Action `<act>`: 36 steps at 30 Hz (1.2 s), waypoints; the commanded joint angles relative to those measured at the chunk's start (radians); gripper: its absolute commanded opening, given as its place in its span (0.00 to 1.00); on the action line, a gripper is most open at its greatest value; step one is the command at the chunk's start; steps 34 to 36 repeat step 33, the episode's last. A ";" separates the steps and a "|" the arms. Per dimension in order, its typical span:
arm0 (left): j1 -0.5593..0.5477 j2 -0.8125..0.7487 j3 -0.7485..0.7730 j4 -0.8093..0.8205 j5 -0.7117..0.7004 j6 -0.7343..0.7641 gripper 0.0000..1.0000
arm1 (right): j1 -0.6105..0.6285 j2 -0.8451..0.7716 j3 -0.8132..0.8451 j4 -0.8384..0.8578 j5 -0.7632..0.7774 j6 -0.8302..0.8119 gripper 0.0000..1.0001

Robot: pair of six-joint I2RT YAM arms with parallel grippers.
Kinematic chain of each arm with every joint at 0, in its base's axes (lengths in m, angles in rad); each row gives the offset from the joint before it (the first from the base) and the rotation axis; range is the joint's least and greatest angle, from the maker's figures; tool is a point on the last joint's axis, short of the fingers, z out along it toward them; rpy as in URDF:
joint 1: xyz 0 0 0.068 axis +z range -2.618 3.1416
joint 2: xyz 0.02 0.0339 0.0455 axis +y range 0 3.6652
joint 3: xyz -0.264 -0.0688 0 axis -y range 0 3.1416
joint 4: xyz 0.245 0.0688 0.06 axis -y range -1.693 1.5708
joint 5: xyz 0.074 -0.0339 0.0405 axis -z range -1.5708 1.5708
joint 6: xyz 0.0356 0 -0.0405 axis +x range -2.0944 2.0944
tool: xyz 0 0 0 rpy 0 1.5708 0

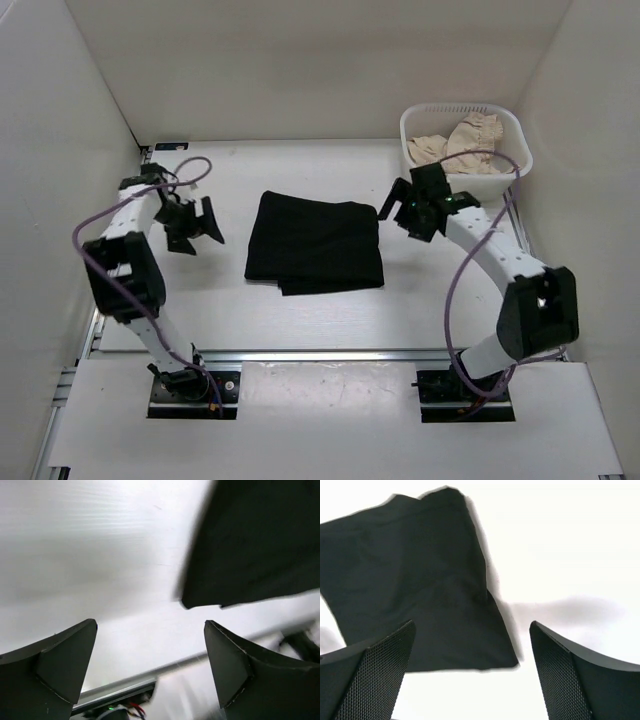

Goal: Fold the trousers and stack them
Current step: Fold the trousers

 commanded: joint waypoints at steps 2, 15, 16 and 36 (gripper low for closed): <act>0.088 -0.309 -0.022 0.042 -0.239 0.008 1.00 | -0.019 -0.136 0.173 -0.441 0.135 -0.236 0.99; 0.154 -0.741 -0.176 0.148 -0.684 0.008 1.00 | -0.042 -0.535 0.063 -0.762 0.453 -0.235 0.99; 0.154 -0.751 -0.186 0.148 -0.684 0.008 1.00 | -0.042 -0.535 0.054 -0.771 0.462 -0.235 0.99; 0.154 -0.801 -0.144 0.104 -0.669 0.008 1.00 | -0.042 -0.610 0.024 -0.741 0.473 -0.267 0.99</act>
